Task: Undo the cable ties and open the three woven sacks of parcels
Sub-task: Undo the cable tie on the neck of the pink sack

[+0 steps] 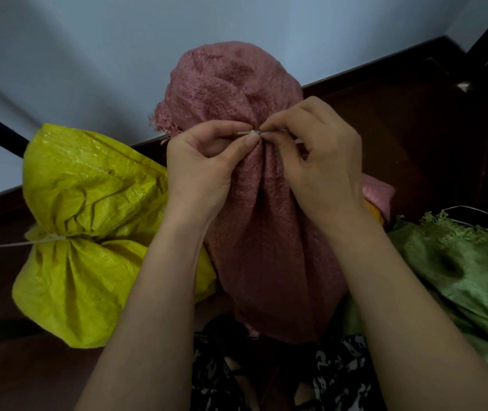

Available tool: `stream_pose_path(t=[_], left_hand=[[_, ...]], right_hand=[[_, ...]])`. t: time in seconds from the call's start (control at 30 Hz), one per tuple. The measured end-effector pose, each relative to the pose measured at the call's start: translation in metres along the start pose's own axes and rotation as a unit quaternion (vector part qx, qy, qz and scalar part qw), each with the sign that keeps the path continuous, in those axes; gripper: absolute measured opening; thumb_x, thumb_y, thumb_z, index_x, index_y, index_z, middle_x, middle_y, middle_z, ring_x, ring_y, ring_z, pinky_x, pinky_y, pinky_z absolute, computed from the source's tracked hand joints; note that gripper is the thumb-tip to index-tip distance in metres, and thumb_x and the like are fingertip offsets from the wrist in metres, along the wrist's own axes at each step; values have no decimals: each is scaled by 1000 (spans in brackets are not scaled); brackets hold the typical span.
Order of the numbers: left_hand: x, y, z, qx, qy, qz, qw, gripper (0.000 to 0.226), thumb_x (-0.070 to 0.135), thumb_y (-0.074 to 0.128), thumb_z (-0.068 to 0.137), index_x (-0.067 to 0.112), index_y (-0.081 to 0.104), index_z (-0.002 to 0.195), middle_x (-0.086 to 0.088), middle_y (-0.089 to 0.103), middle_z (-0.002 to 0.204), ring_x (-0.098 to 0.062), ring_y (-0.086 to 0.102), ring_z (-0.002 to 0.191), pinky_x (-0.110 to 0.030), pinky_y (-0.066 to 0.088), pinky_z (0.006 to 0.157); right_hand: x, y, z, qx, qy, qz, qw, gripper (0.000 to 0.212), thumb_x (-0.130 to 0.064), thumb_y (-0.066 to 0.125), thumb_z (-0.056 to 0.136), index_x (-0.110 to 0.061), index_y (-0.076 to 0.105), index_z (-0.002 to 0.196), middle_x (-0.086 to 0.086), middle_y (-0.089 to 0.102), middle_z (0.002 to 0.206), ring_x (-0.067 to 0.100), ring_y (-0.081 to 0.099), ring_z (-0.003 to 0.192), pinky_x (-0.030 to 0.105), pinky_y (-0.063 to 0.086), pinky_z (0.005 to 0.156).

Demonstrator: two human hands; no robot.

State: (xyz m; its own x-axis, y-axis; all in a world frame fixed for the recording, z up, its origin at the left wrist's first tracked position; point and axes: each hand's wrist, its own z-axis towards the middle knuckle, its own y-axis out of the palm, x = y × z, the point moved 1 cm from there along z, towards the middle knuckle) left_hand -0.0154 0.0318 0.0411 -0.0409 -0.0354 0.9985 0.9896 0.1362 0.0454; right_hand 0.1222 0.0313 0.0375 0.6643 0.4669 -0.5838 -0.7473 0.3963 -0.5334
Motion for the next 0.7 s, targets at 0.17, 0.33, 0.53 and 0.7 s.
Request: stream_pose_path(t=[0.17,0.33,0.53,0.7], left_hand=[[-2,1,1,0,1,14,1000,16,-2,70,80,14,69,79,10,70,66,1,62,64,-13,48,65],[-3,2,2,22,-7,4,1000,15,-2,69,81,13,68,78,9,69,65,1,60,62,-13,47,62],[-1,4,2,41,-9,12,999,17,1,68,84,17,67,76,11,66,62,1,57,59,-15,45,60],[-1,6,2,88,-18,-4,996,17,2,68,83,16,68,75,11,64,58,1,56,58,-15,45,59]], right_hand=[[0,3,0,7,49,32,998,9,-13,62,88,-13,70,84,0,65,85,13,61,79,39,51,62],[1,5,2,23,133,113,984,8,-7,61,86,-9,65,81,-7,65,77,8,63,74,31,52,66],[3,5,1,64,210,135,966,7,-11,59,91,-16,59,87,-14,60,75,1,61,71,19,51,66],[12,3,0,100,274,39,956,18,-18,66,86,-17,58,102,-4,55,99,-5,56,73,26,54,73]])
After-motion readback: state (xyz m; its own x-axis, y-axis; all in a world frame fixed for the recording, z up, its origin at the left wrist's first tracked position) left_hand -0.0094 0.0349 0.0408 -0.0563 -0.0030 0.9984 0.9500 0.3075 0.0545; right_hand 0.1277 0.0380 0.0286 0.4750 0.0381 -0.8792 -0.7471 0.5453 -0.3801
